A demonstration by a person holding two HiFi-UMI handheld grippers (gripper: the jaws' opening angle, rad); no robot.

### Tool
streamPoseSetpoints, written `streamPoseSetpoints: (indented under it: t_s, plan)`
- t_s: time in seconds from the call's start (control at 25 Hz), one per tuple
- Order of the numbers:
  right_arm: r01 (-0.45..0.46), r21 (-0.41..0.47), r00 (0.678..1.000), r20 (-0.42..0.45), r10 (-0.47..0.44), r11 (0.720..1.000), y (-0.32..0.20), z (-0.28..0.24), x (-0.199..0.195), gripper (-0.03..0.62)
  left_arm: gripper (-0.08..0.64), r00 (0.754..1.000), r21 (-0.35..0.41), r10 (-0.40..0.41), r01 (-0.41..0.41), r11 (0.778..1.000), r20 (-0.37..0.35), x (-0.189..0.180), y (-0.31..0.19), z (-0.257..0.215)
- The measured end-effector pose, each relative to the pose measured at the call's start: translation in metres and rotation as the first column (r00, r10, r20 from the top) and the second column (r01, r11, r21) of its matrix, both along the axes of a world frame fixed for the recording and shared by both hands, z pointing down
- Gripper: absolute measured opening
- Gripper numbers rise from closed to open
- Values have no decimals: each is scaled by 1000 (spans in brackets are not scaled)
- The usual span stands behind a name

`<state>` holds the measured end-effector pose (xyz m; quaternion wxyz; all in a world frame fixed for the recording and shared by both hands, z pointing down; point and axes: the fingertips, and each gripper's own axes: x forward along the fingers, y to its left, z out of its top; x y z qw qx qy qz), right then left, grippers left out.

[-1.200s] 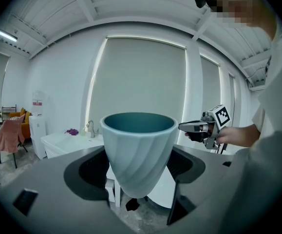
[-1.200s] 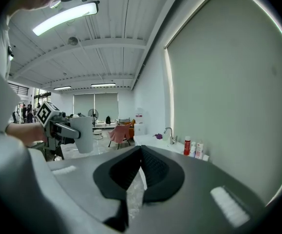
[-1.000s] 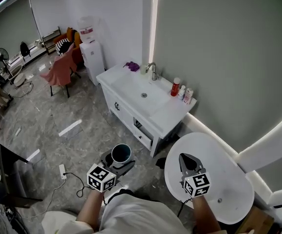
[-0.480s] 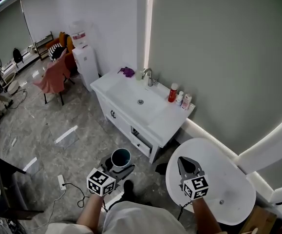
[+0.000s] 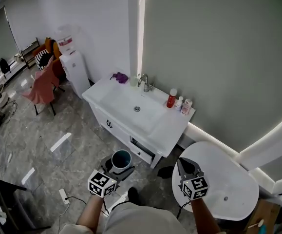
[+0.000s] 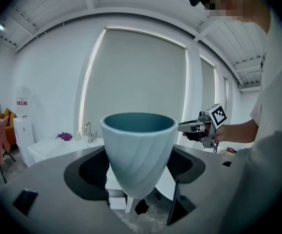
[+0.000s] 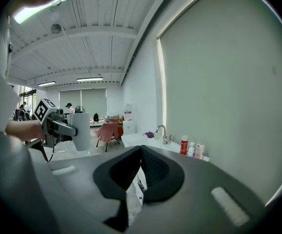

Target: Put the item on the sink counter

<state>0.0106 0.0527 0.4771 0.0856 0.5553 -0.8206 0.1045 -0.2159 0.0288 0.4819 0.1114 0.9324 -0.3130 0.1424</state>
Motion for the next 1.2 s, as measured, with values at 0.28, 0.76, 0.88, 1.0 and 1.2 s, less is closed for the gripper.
streamPoseSetpoints:
  t_s: [0.28, 0.76, 0.88, 1.0, 1.2]
  plan:
    - [-47, -9, 999, -10, 47, 999, -43, 4, -27, 11, 366, 997, -11, 73, -73, 997, 12, -16, -50, 9]
    - [-112, -18, 994, -19, 112, 994, -69, 0, -31, 11, 367, 990, -30, 144, -144, 989, 4, -13, -91, 14]
    - [-115, -28, 993, -19, 115, 993, -77, 6, -23, 11, 367, 989, -36, 149, -149, 988, 2, -3, -101, 18]
    - [-114, -34, 993, -16, 113, 993, -88, 12, -12, 11, 367, 989, -41, 148, -148, 988, 1, 8, -111, 21]
    - [-107, -48, 994, -5, 106, 993, -110, 21, 11, 11, 367, 992, -52, 128, -127, 990, 6, 29, -132, 25]
